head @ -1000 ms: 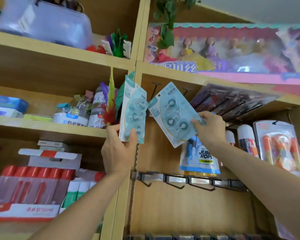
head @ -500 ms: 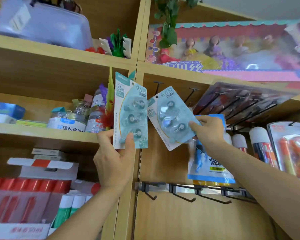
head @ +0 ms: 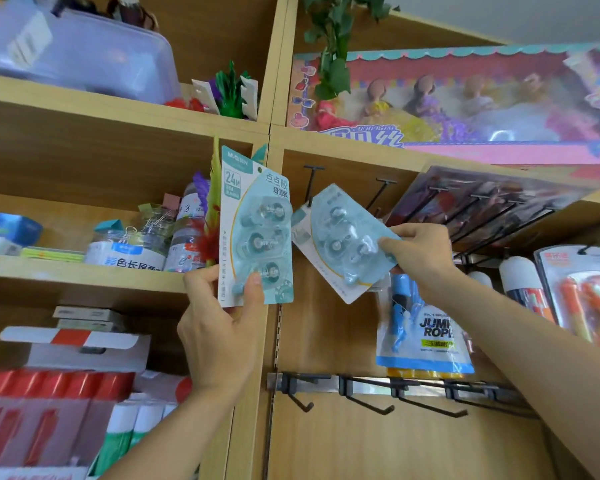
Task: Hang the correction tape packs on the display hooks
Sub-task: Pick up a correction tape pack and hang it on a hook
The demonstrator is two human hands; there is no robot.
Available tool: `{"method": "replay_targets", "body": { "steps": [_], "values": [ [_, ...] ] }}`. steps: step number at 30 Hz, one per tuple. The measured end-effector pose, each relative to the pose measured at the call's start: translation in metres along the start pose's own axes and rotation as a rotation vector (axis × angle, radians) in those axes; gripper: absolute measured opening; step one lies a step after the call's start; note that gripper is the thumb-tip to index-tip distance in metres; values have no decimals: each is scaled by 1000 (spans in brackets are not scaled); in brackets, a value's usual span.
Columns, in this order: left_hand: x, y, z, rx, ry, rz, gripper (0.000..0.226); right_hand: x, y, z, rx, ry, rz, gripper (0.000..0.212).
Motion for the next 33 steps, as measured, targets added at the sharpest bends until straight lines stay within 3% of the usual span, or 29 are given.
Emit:
{"method": "replay_targets", "body": {
  "steps": [9,12,14,17,20,23,27,31,33],
  "values": [
    [3,0,1,-12,-1,1,30,-7,12,23,40,-205,-6,3],
    [3,0,1,-19,3,1,30,-14,3,43,17,-328,-86,26],
    [3,0,1,-20,7,-2,30,-13,-8,52,16,-421,-231,41],
    [5,0,-1,-33,19,-10,31,-7,-31,67,14,-632,-589,53],
    [4,1,-2,-42,29,-7,31,-13,-38,96,175,-867,-774,72],
    [6,0,-1,-30,43,-15,31,-27,-32,128,373,-1034,-730,77],
    [7,0,1,-15,52,-7,32,-45,-13,159,459,-1145,-607,74],
    [8,-1,2,-6,60,2,34,-55,-9,177,622,-1131,-485,58],
    [6,0,3,0,71,9,35,-61,-10,181,720,-927,-340,52]
  ]
}}
Point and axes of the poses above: each hand's wrist, its own y-axis towards the middle knuckle, its own z-axis out of the palm, x = y × z, the point moved 6 cm from there along y, towards the middle knuckle, and after that the axes turned 7 degrees about z, right-handed, at the moved point
